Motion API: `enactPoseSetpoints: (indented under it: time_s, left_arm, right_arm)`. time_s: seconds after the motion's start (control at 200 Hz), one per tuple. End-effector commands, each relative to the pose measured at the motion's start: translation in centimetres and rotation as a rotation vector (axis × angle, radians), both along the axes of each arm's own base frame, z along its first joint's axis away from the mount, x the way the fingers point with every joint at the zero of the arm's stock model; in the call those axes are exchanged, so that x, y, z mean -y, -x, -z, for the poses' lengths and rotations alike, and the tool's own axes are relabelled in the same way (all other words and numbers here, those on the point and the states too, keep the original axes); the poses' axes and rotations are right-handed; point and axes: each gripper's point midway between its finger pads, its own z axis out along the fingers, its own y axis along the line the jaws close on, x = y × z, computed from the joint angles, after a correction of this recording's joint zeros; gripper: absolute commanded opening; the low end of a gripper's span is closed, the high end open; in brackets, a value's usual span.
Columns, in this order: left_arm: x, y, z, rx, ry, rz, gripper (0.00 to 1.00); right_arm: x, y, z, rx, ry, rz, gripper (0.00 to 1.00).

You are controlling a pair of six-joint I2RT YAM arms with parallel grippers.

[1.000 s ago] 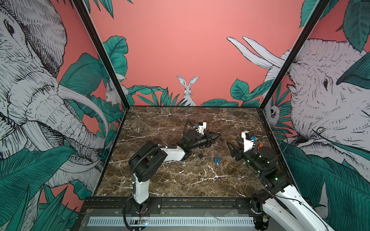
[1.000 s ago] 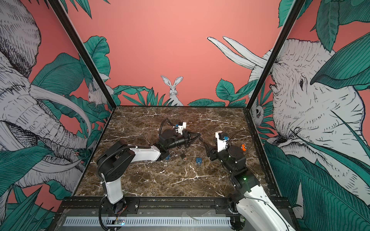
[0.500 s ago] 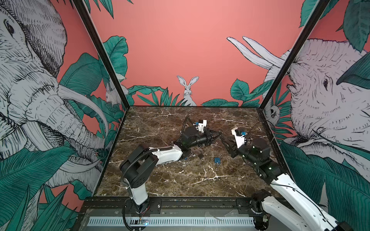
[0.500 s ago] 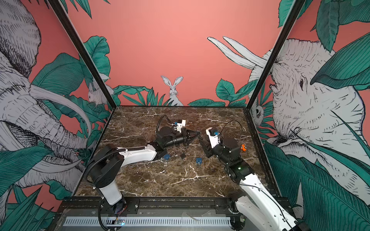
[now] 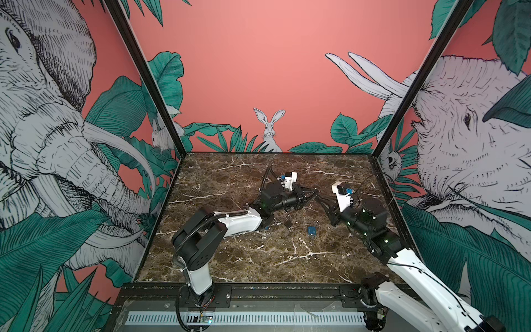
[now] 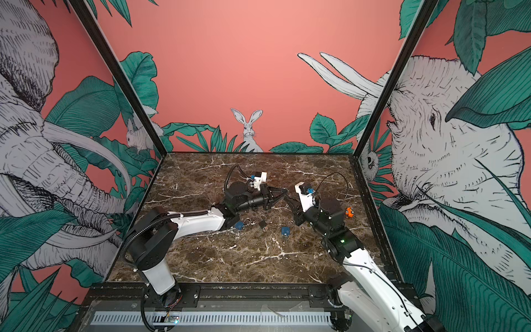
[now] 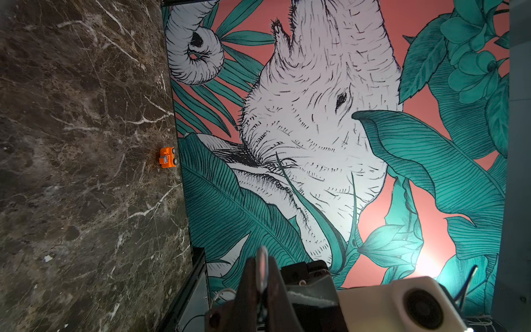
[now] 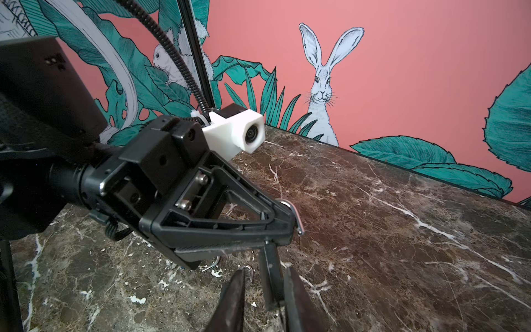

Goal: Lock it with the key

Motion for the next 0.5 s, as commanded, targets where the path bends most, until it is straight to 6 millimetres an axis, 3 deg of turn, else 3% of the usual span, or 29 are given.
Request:
enactPoseSetpoints:
  time_s: [0.0, 0.495]
  left_arm:
    - [0.12, 0.61, -4.45, 0.069, 0.088, 0.026, 0.0]
    - [0.38, 0.63, -4.62, 0.071, 0.092, 0.038, 0.0]
  right_arm:
    - [0.09, -0.61, 0.07, 0.007, -0.005, 0.019, 0.26]
    - [0.35, -0.41, -0.37, 0.019, -0.018, 0.03, 0.26]
